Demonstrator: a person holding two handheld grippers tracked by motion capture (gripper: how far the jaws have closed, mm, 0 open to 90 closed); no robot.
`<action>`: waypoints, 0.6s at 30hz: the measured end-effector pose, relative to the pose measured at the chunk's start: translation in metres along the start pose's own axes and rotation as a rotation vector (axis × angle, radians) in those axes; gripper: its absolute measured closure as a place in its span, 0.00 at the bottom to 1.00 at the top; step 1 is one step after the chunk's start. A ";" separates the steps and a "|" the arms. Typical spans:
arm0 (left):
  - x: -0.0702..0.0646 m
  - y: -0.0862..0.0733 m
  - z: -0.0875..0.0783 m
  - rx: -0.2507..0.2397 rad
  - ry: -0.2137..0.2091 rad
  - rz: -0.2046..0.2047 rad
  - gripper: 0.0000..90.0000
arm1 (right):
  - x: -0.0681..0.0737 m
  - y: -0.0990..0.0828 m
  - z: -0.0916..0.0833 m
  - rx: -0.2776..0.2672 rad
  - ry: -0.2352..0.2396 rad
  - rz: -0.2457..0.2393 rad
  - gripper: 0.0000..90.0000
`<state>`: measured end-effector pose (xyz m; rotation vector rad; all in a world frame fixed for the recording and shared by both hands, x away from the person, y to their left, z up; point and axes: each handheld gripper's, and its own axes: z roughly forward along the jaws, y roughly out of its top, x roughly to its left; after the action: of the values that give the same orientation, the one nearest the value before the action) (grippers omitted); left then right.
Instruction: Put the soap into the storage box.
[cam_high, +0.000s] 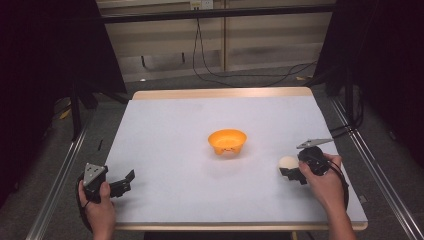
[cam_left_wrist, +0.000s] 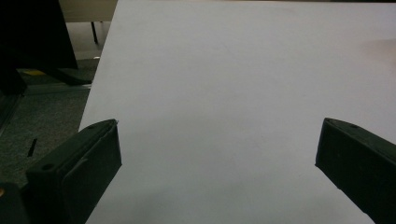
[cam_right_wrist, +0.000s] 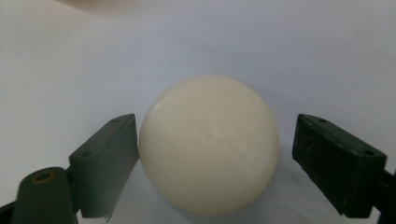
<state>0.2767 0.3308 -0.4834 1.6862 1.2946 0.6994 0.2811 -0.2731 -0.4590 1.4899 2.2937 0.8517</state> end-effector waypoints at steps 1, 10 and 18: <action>0.000 0.000 0.000 0.000 0.000 0.000 0.00 | 0.000 0.000 0.001 -0.001 -0.003 0.001 0.17; 0.000 0.000 0.000 0.002 0.002 0.005 0.00 | 0.001 0.001 0.006 -0.001 0.017 0.020 0.25; 0.000 0.000 0.000 0.001 -0.005 -0.003 0.00 | 0.001 -0.001 0.010 0.003 0.018 0.044 0.26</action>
<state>0.2770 0.3310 -0.4835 1.6857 1.2940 0.6923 0.2850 -0.2689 -0.4676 1.5461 2.2838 0.8769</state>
